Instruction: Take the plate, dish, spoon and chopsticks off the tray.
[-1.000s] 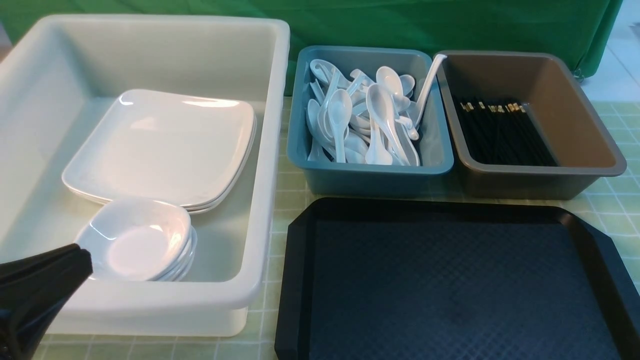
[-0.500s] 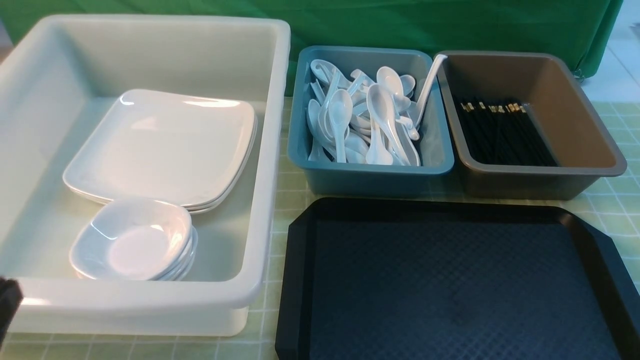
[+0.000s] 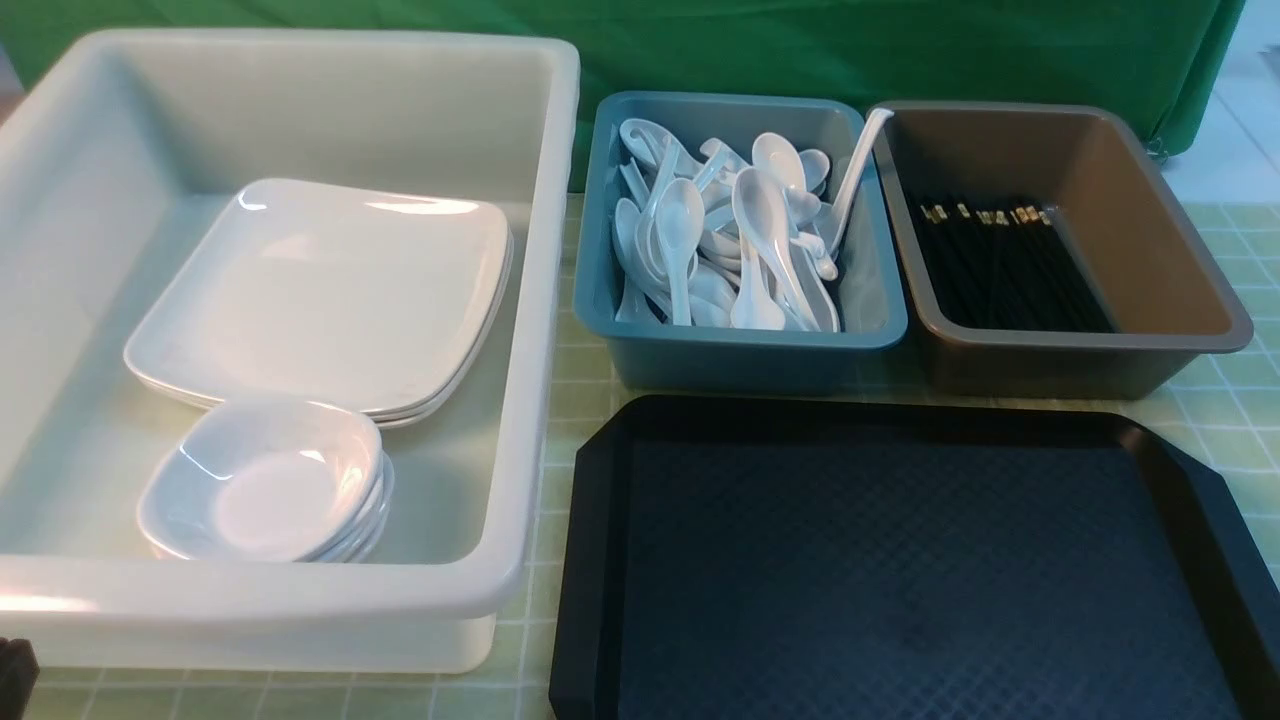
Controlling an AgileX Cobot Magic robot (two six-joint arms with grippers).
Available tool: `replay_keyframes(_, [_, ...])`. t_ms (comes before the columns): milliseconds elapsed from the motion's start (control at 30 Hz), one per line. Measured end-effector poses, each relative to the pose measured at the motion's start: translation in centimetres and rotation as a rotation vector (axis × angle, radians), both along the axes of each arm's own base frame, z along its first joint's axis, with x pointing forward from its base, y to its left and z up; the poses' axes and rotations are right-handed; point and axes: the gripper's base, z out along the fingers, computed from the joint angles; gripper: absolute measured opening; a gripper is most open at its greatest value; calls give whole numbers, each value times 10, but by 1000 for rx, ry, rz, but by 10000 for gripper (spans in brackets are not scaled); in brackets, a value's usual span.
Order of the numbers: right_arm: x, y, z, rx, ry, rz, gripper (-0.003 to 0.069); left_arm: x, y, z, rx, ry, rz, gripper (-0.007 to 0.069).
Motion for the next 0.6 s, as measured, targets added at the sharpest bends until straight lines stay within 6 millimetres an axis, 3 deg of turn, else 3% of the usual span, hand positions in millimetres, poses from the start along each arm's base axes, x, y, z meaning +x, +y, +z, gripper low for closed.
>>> replay_keyframes(600, [0,0,0,-1,-1,0,190,0,0,0,4,-2,1,-16])
